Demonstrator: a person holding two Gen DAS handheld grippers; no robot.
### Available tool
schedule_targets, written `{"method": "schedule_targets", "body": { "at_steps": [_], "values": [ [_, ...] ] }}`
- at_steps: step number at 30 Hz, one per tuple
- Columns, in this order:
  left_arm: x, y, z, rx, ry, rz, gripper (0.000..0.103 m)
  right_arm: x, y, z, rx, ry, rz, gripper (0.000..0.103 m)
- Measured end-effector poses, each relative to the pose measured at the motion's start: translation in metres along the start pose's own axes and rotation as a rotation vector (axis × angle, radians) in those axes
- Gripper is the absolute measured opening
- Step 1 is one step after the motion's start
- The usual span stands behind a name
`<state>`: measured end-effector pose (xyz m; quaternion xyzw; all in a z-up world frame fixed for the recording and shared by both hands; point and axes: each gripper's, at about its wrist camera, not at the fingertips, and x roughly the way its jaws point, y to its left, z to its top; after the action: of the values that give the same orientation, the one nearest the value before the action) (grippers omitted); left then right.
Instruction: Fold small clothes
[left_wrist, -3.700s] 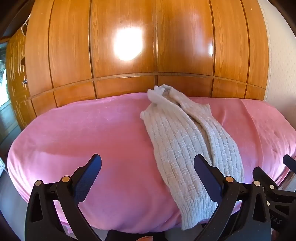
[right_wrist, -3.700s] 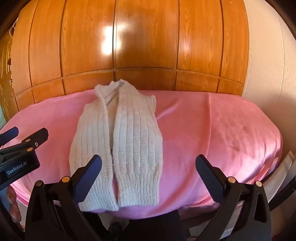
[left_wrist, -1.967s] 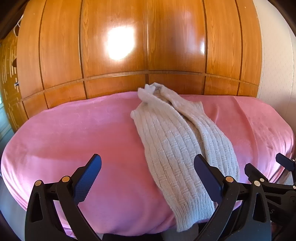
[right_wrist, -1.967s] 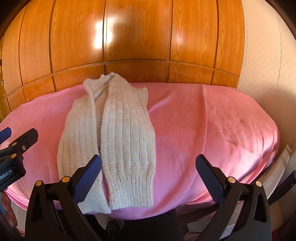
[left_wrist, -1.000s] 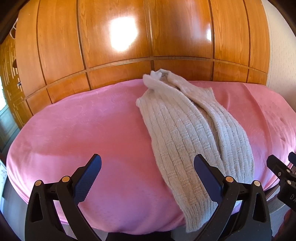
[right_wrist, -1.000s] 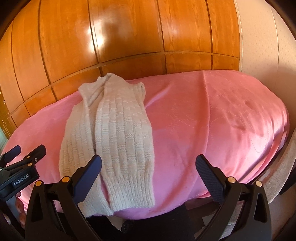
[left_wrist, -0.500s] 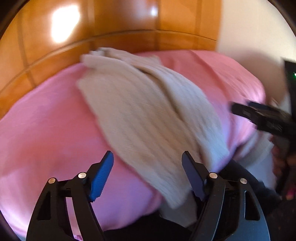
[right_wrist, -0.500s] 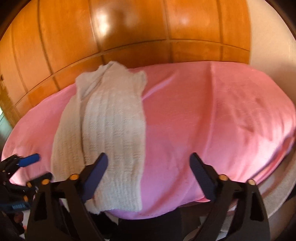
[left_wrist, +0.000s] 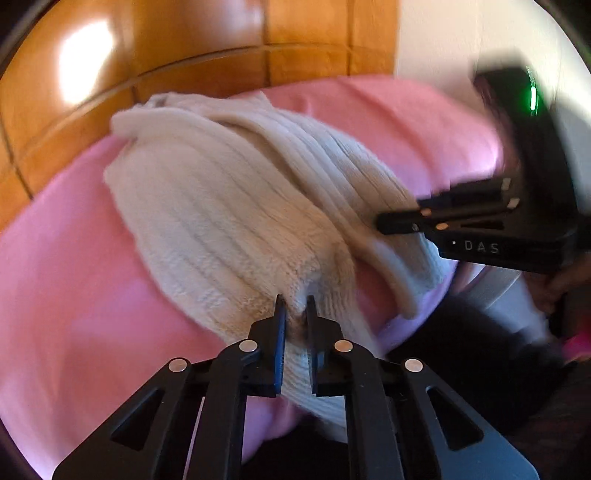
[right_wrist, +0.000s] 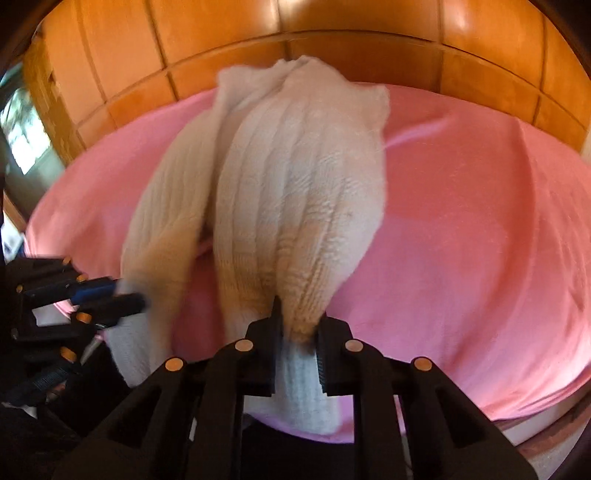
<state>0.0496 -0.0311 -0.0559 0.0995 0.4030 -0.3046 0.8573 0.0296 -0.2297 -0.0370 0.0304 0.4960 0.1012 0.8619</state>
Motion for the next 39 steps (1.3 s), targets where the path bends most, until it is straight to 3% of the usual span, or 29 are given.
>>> {"method": "schedule_targets", "body": {
  "at_steps": [4,7,9,12,18,21,23,24,25,26,27,29,32,36,39],
  "values": [
    [-0.059,0.052,0.014,-0.182,-0.142,-0.06,0.007,-0.04,-0.028,0.026,0.043,-0.102,-0.039,0.013],
    [-0.094,0.105,0.023,-0.336,-0.25,-0.048,0.007,-0.07,-0.062,0.052,0.111,-0.201,-0.114,0.013],
    [-0.114,0.151,0.028,-0.449,-0.321,0.014,0.007,-0.079,-0.09,0.072,0.159,-0.25,-0.194,0.013],
    [-0.13,0.217,0.035,-0.591,-0.367,0.147,0.007,-0.081,-0.126,0.103,0.181,-0.284,-0.334,0.013],
    [-0.13,0.341,0.052,-0.835,-0.347,0.418,0.007,-0.046,-0.197,0.159,0.25,-0.231,-0.577,0.013],
    [-0.124,0.392,0.057,-0.943,-0.305,0.547,0.009,-0.022,-0.229,0.178,0.295,-0.173,-0.624,0.013],
    [-0.125,0.412,0.058,-0.995,-0.277,0.614,0.009,-0.008,-0.24,0.187,0.328,-0.152,-0.61,0.027],
    [-0.124,0.417,0.061,-0.998,-0.283,0.631,0.016,-0.006,-0.242,0.187,0.339,-0.155,-0.615,0.053],
    [-0.131,0.412,0.056,-0.99,-0.281,0.649,0.026,-0.008,-0.24,0.185,0.351,-0.174,-0.618,0.069],
    [-0.131,0.408,0.057,-0.979,-0.284,0.665,0.044,-0.011,-0.236,0.182,0.357,-0.19,-0.613,0.071],
    [-0.132,0.395,0.055,-0.968,-0.304,0.652,0.051,-0.014,-0.228,0.178,0.356,-0.202,-0.586,0.072],
    [-0.126,0.374,0.057,-0.93,-0.324,0.597,0.051,-0.02,-0.211,0.168,0.354,-0.216,-0.499,0.075],
    [-0.107,0.326,0.049,-0.895,-0.326,0.437,0.051,-0.027,-0.172,0.137,0.364,-0.214,-0.281,0.078],
    [-0.047,0.26,0.031,-0.871,-0.235,0.117,0.051,-0.006,-0.114,0.081,0.412,-0.069,0.124,0.079],
    [-0.005,0.221,0.028,-0.858,-0.176,-0.035,0.051,0.019,-0.076,0.049,0.44,0.047,0.29,0.078]
  ]
}}
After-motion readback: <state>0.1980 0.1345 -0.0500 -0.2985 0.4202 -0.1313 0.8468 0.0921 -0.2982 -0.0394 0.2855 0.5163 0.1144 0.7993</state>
